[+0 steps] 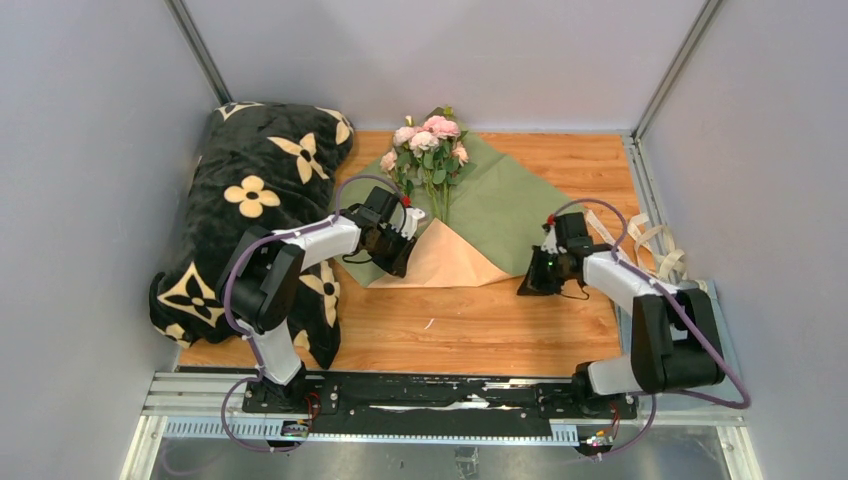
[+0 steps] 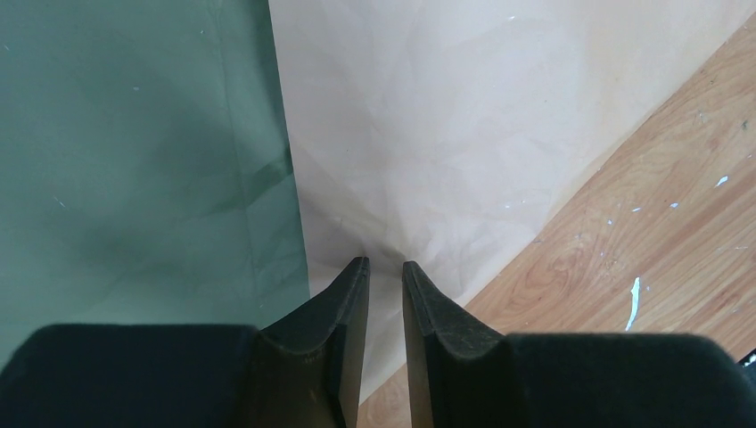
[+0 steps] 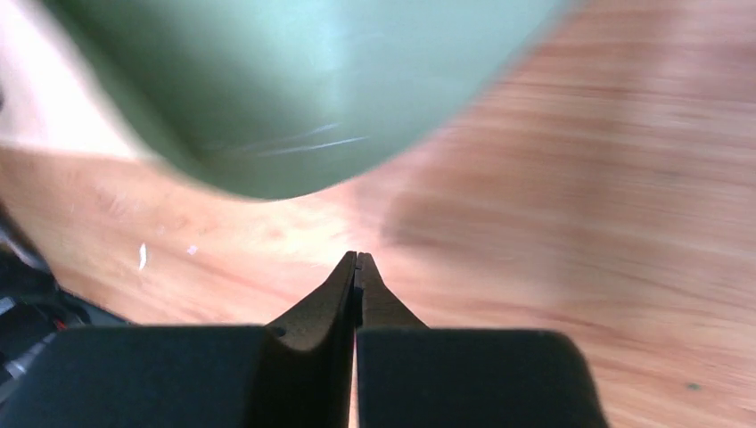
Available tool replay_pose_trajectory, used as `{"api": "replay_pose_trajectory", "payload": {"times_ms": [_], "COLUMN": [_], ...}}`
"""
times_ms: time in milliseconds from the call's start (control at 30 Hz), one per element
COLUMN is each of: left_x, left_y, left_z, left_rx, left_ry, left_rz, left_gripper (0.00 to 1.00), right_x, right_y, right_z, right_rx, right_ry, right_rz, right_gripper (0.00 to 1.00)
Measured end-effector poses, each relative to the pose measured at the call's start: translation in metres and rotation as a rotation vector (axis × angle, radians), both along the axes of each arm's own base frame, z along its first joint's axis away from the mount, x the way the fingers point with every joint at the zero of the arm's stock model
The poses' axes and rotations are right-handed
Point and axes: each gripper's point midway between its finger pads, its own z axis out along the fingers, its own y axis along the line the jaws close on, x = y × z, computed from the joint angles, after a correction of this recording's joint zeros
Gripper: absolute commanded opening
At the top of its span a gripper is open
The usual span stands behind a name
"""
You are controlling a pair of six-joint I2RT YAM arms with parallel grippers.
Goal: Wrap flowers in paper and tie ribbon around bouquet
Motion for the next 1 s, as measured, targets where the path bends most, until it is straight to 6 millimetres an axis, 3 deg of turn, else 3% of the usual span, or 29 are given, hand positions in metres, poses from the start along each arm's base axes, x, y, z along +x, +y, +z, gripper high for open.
{"api": "replay_pose_trajectory", "payload": {"times_ms": [67, 233, 300, 367, 500, 667, 900, 967, 1000], "left_x": [0.0, 0.0, 0.0, 0.0, 0.0, 0.0, 0.0, 0.0, 0.0], "left_y": [0.0, 0.0, 0.0, 0.0, 0.0, 0.0, 0.0, 0.0, 0.0], "left_z": [0.0, 0.0, 0.0, 0.0, 0.0, 0.0, -0.001, -0.001, -0.001], "left_rx": [-0.001, -0.002, -0.002, -0.002, -0.002, -0.001, 0.001, 0.001, 0.001], "left_ry": [0.0, 0.001, 0.001, 0.001, 0.001, 0.0, 0.0, 0.0, 0.0], "left_rz": [0.0, 0.0, 0.0, 0.0, 0.0, 0.0, 0.001, 0.001, 0.001], "left_gripper": [0.26, 0.26, 0.26, 0.26, 0.26, 0.26, 0.26, 0.26, 0.26], "right_x": [-0.004, 0.005, 0.018, 0.03, 0.023, 0.026, 0.038, 0.037, 0.036], "right_y": [0.017, 0.107, 0.118, 0.124, 0.106, 0.061, -0.026, -0.047, -0.05], "right_z": [0.013, 0.059, 0.056, 0.038, -0.003, -0.006, -0.006, -0.003, -0.001], "right_rx": [-0.035, 0.096, 0.115, 0.118, 0.097, 0.111, 0.047, -0.01, -0.024], "right_ry": [-0.04, -0.208, -0.206, -0.17, -0.032, -0.01, -0.048, -0.06, -0.063], "right_rz": [0.096, 0.366, 0.37, 0.355, 0.282, 0.134, -0.156, -0.217, -0.225], "right_gripper": [0.0, 0.0, 0.0, 0.0, 0.0, 0.0, 0.0, 0.09, 0.2]}}
